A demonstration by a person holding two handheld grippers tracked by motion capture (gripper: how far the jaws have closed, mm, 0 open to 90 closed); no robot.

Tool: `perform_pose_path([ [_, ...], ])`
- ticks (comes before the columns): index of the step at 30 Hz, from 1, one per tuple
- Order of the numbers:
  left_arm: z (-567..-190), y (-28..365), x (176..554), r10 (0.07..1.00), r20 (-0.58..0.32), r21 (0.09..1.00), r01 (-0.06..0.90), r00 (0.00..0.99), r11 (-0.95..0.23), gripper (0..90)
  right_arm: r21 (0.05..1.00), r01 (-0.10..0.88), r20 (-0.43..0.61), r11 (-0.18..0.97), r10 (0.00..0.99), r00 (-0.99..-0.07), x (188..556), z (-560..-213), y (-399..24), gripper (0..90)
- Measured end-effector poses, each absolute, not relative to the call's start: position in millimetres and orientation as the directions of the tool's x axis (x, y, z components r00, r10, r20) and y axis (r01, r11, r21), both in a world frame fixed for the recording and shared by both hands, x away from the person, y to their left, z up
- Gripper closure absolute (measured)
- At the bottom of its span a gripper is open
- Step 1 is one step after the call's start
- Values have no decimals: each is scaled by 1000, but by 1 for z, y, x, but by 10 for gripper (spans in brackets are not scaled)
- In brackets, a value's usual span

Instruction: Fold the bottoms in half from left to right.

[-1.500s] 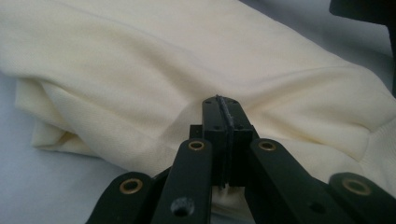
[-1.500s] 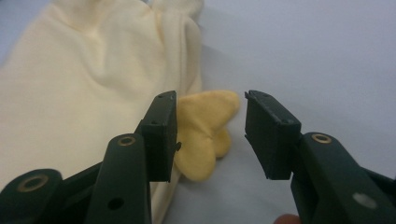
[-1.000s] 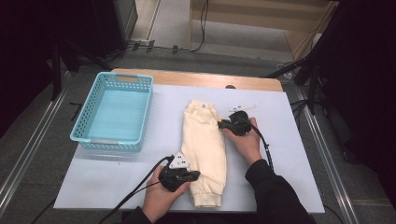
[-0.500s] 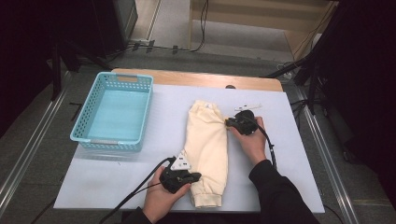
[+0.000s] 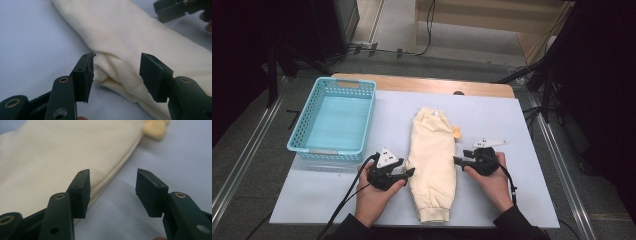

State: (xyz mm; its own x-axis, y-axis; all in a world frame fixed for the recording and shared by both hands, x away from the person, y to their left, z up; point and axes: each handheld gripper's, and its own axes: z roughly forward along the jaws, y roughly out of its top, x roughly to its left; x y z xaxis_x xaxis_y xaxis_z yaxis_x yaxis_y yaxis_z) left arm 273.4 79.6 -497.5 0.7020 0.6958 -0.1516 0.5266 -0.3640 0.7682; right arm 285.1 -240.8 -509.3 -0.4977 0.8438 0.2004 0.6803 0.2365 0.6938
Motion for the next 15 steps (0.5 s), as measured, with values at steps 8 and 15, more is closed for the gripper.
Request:
perform_pose_path([
  [8, -506, 75, 278, 667, -194, 750, 547, 719, -372, 657, 702, 664, 191, 258, 830, -525, 273, -520, -218, 503],
  [15, -504, 75, 274, 639, -206, 743, 543, 741, -391, 854, 710, 657, 202, 255, 819, -537, 266, -521, -215, 809],
])
